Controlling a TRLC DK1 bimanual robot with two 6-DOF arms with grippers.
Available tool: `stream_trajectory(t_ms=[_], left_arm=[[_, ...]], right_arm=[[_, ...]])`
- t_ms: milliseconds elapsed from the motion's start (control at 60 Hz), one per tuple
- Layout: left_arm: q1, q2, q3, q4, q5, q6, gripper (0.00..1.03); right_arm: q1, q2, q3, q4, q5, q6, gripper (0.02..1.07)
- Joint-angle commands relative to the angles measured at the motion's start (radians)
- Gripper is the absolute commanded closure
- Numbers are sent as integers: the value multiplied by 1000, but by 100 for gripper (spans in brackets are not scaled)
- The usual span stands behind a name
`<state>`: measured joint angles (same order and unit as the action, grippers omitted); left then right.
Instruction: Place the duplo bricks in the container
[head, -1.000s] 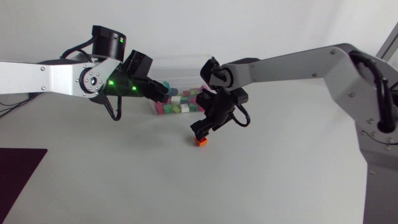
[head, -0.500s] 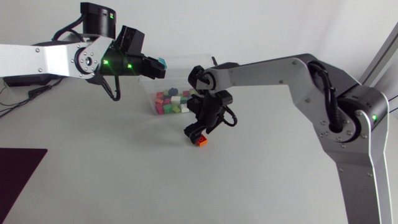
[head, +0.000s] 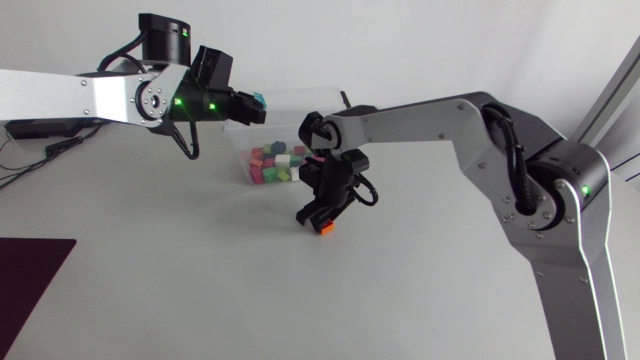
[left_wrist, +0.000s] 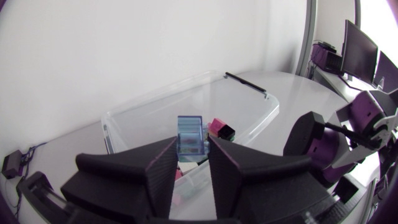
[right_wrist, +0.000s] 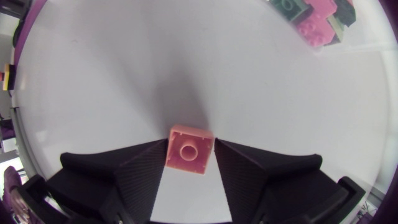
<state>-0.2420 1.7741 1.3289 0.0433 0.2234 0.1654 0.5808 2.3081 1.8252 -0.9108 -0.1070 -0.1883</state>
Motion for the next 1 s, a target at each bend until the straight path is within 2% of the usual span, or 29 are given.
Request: stream_trajectory(t_ms=[0,217,367,433,533,617,783,983], left_arm=[[13,41,58,17,4,-38,77],[9,79,90,72,-9,-66,77],[0,120,139,70,-19,-63,77],[-5,136,154,75,-33,-63,58],[-11,143,153,104,-68,-55,19],[-19,143,138,148,-114,-50,7],[-23,107,87,187,-139,-50,5],[-19,-4,-42,181,-137,-41,5]], right_arm=[[8,17,-15,3,7,-13,70],[7,-108,-92,20,7,1,71],[4,-182,-129,23,3,9,71],[2,-220,-141,23,0,12,71],[-2,-269,-144,23,-5,16,71],[-9,-296,-132,16,-5,23,71],[-29,-337,-67,21,-17,46,71],[-49,-342,42,55,-19,81,71]])
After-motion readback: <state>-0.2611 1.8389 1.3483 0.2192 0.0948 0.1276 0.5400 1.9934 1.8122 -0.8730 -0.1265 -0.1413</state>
